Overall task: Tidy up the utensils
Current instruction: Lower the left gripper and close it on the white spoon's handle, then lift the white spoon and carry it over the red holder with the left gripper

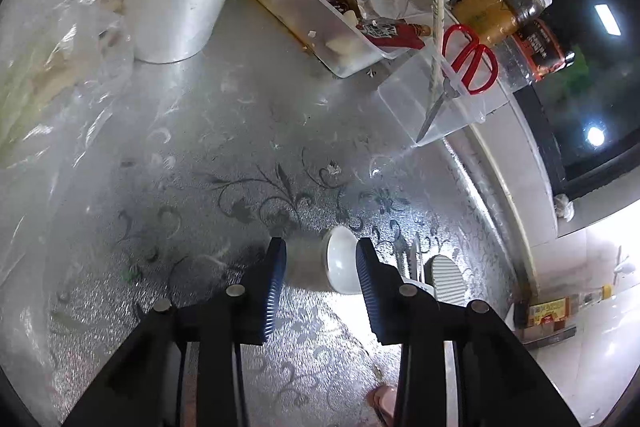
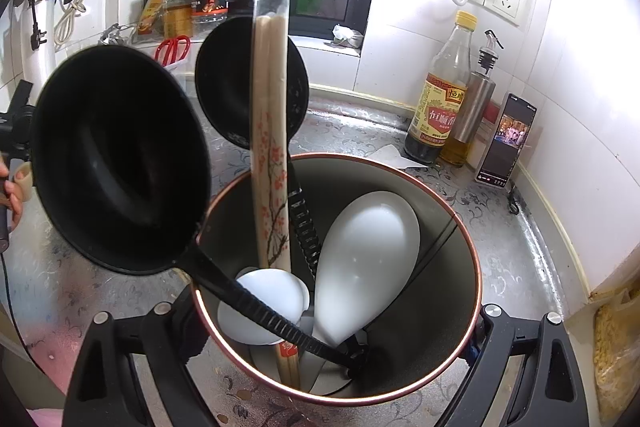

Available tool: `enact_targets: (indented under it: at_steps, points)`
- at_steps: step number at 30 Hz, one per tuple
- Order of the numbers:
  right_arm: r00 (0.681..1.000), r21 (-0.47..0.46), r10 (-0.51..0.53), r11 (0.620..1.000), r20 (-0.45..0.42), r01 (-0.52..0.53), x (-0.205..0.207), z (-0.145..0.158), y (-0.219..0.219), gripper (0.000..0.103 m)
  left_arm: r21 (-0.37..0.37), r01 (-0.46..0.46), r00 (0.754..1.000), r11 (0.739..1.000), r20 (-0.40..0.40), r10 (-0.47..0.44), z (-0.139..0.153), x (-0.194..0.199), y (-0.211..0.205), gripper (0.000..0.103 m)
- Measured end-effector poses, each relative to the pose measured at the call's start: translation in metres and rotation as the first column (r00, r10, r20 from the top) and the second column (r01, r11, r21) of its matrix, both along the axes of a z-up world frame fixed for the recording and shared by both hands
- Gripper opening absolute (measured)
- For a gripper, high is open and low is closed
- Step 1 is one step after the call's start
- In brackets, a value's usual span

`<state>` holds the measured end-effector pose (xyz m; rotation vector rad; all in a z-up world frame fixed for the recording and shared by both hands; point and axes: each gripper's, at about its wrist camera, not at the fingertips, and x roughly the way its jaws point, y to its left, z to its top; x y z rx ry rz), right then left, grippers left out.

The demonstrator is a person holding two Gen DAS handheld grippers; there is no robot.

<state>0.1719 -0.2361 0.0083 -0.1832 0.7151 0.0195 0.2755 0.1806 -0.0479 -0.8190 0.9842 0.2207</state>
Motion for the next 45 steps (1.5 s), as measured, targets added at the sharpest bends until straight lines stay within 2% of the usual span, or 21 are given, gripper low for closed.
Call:
enact_targets:
  at_steps: [4,6,8,20,31,35,38,45]
  points:
    - [1.0,-0.001,0.003,1.0,0.0,-0.003,0.001,0.0,0.0,0.095,0.024,0.034,0.999,0.999,-0.011,-0.033,-0.004,0.012,-0.007,0.035]
    - [1.0,-0.002,0.003,1.0,-0.001,-0.003,0.001,0.0,0.0,0.095,0.043,0.045,0.999,0.998,-0.031,-0.044,-0.007,0.016,-0.01,0.019]
    - [1.0,-0.001,0.002,1.0,-0.001,-0.002,0.001,0.0,0.0,0.095,0.04,0.04,0.999,0.998,-0.036,-0.038,-0.009,0.016,-0.01,0.01]
    - [1.0,-0.001,0.001,1.0,-0.001,-0.001,0.001,0.0,0.0,0.095,-0.009,-0.022,0.999,1.0,0.047,0.022,-0.001,-0.017,-0.002,0.006]
    - [1.0,0.0,-0.001,1.0,-0.001,0.001,0.0,0.0,0.001,0.095,0.033,0.012,0.988,0.999,0.154,-0.017,0.049,-0.041,-0.01,0.007]
    - [1.0,-0.001,-0.006,1.0,0.0,0.006,0.0,-0.001,0.001,0.095,0.05,0.053,0.973,0.997,0.222,-0.063,0.077,-0.044,-0.021,0.007]
    - [1.0,-0.001,-0.009,1.0,0.001,0.009,-0.001,-0.001,0.001,0.095,0.069,0.105,0.952,0.992,0.281,-0.12,0.102,-0.046,-0.033,0.007]
    - [1.0,-0.001,-0.009,1.0,0.003,0.009,-0.003,0.0,0.002,0.095,0.112,0.227,0.887,0.968,0.386,-0.253,0.152,-0.049,-0.066,0.007]
